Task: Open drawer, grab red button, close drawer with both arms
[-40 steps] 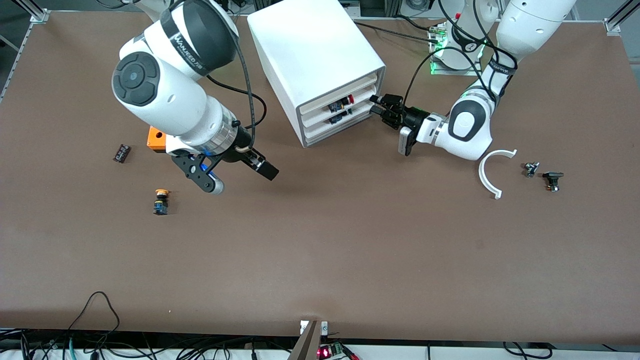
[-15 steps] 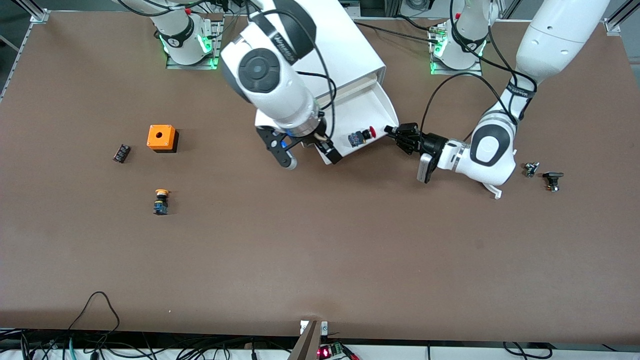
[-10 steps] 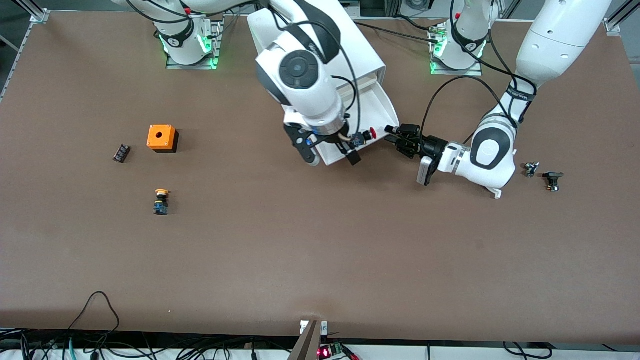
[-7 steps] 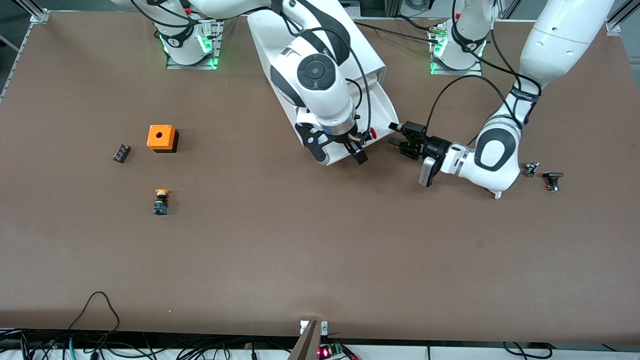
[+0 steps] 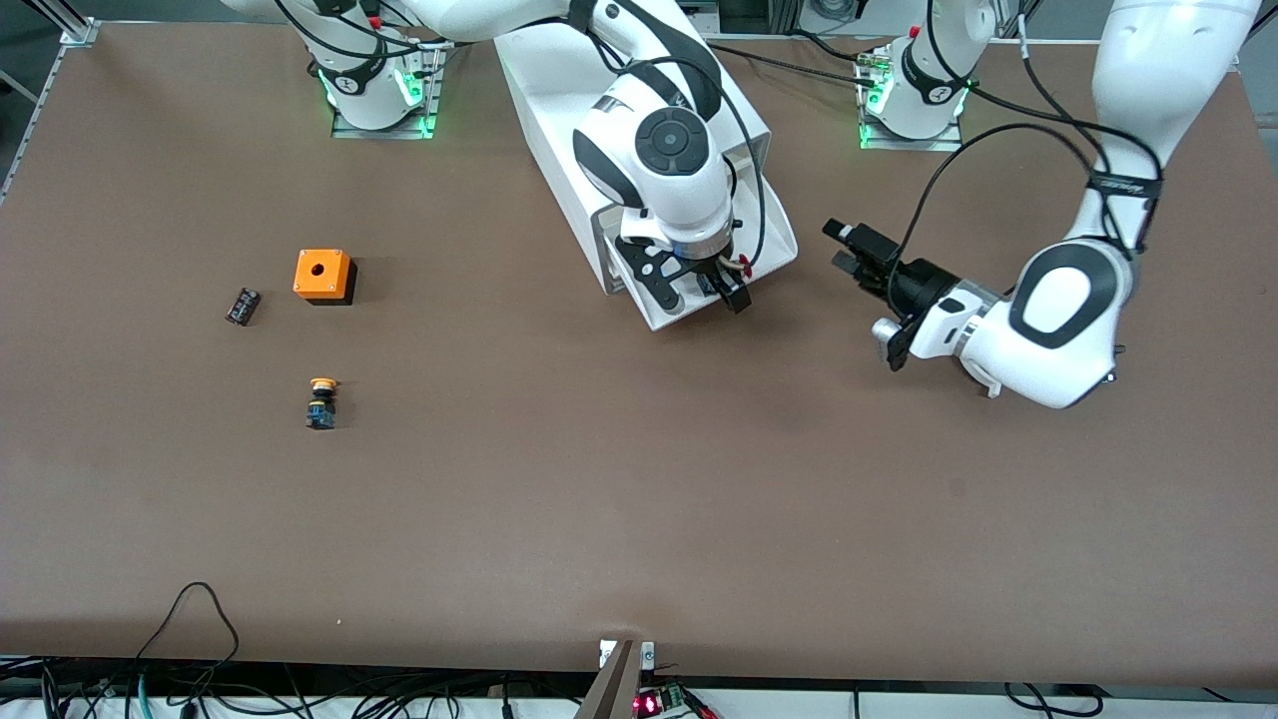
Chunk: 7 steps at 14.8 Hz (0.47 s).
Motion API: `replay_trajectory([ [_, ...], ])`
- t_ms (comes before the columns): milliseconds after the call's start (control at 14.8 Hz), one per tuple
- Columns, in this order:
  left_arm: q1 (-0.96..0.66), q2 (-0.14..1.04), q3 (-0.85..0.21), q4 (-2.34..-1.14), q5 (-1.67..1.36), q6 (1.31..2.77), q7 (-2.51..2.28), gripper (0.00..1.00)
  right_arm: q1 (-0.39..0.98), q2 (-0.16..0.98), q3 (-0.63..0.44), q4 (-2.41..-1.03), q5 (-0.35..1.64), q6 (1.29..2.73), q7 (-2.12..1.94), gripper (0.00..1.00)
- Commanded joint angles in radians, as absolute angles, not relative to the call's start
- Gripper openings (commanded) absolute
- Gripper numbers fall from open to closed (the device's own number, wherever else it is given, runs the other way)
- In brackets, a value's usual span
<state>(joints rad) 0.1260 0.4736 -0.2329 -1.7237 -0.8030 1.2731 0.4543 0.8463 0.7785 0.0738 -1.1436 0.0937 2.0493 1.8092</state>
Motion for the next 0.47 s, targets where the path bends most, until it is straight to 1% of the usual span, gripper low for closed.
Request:
replay_trajectory([
  [0, 0.121, 0.440, -0.236, -1.639, -0.714, 1.191, 0.235, 1.00, 0.874, 0.781, 0.064, -1.170, 0.054, 2.049, 1.833, 0.99],
  [68, 0.121, 0.433, -0.241, -1.609, -0.692, 1.169, 0.160, 1.00, 0.874, 0.781, 0.064, -1.173, 0.054, 2.049, 1.832, 0.96],
  [135, 0.117, 0.427, -0.245, -1.579, -0.666, 1.154, 0.090, 1.00, 0.874, 0.779, 0.064, -1.173, 0.054, 2.048, 1.830, 0.92],
  [203, 0.109, 0.426, -0.250, -1.537, -0.625, 1.140, 0.019, 1.00, 0.874, 0.781, 0.064, -1.173, 0.054, 2.048, 1.827, 0.85],
  [271, 0.097, 0.426, -0.250, -1.495, -0.573, 1.126, -0.038, 1.00, 0.874, 0.781, 0.064, -1.173, 0.054, 2.048, 1.827, 0.76],
  [406, 0.054, 0.420, -0.252, -1.407, -0.438, 1.114, -0.122, 1.00, 0.873, 0.779, 0.064, -1.173, 0.055, 2.048, 1.819, 0.52],
])
